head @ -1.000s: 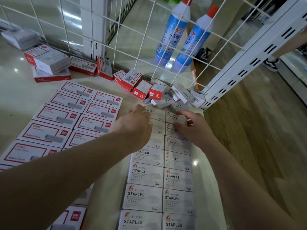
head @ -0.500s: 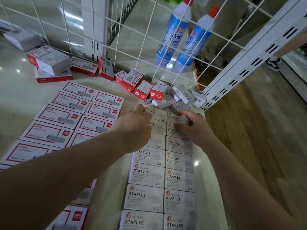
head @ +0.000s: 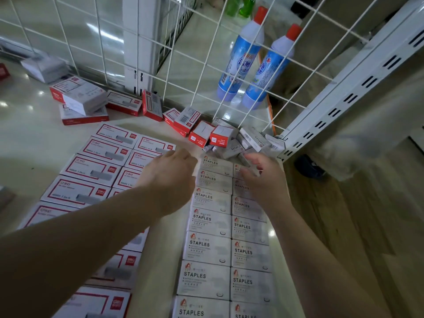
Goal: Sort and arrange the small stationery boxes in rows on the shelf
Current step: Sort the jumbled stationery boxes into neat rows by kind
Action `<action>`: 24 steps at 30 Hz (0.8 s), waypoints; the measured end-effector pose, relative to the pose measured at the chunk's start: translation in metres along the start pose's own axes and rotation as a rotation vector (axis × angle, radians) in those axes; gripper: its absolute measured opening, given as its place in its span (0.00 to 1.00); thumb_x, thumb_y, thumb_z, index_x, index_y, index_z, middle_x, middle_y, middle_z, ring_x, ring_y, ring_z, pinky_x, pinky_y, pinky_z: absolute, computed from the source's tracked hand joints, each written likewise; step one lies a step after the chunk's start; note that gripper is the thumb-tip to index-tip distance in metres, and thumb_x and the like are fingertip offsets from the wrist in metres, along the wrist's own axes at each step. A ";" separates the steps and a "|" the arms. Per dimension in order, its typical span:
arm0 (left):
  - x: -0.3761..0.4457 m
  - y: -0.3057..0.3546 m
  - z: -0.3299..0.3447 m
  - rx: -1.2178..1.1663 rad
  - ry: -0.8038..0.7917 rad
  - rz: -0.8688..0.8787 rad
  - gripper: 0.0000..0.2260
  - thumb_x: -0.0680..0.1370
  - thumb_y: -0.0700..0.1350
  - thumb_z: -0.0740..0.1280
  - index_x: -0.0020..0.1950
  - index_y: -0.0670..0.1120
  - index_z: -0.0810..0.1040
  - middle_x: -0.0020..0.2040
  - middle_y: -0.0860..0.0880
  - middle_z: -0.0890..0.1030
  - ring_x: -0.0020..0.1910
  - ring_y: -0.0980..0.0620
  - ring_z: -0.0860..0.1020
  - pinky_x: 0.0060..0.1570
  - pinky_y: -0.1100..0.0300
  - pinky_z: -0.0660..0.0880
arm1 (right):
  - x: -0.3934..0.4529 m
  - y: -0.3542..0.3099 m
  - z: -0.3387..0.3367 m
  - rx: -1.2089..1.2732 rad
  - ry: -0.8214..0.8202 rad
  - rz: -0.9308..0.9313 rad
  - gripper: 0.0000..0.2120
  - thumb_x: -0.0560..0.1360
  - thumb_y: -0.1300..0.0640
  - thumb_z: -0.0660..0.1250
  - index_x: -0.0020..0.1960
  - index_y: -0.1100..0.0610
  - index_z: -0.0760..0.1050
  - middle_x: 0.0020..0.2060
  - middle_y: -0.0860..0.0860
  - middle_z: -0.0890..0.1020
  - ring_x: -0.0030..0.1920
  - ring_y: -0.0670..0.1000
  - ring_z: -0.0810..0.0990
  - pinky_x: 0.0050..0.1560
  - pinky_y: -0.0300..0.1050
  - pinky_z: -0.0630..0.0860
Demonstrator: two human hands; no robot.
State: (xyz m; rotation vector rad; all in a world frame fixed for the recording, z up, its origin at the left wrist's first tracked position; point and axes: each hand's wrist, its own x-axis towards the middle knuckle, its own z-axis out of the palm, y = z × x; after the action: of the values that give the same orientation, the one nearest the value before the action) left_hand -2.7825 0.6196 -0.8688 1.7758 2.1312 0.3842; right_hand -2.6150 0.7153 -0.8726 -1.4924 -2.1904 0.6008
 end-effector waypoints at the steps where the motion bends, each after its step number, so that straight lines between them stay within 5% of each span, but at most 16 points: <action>1: -0.001 -0.004 -0.003 0.017 0.010 -0.020 0.16 0.80 0.46 0.56 0.68 0.47 0.66 0.67 0.50 0.69 0.65 0.50 0.67 0.64 0.54 0.65 | 0.001 -0.004 0.004 0.032 0.016 -0.020 0.10 0.73 0.61 0.65 0.53 0.52 0.77 0.47 0.47 0.77 0.46 0.43 0.74 0.38 0.23 0.66; 7: -0.002 -0.035 -0.018 0.056 0.058 -0.137 0.18 0.80 0.45 0.57 0.69 0.47 0.67 0.67 0.48 0.69 0.66 0.48 0.67 0.65 0.52 0.67 | 0.019 -0.026 0.023 0.058 -0.001 0.006 0.20 0.75 0.59 0.66 0.66 0.53 0.70 0.56 0.51 0.76 0.54 0.47 0.74 0.50 0.38 0.69; 12: -0.006 -0.049 -0.018 0.042 0.020 -0.113 0.17 0.80 0.49 0.57 0.68 0.48 0.67 0.66 0.50 0.69 0.64 0.51 0.68 0.63 0.54 0.68 | 0.037 -0.040 0.035 0.106 -0.017 0.097 0.24 0.74 0.60 0.68 0.67 0.51 0.68 0.59 0.52 0.77 0.57 0.49 0.76 0.60 0.47 0.72; 24: -0.010 -0.049 -0.018 -0.004 -0.024 -0.085 0.19 0.81 0.50 0.56 0.71 0.48 0.63 0.69 0.50 0.66 0.68 0.51 0.65 0.65 0.54 0.65 | 0.045 -0.039 0.048 0.162 0.074 0.196 0.19 0.70 0.63 0.71 0.55 0.44 0.73 0.53 0.54 0.77 0.50 0.54 0.78 0.54 0.56 0.76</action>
State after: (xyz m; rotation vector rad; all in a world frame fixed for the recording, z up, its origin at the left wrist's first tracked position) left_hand -2.8325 0.6013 -0.8717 1.6730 2.1791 0.3438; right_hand -2.6870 0.7389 -0.8851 -1.6259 -1.9047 0.7546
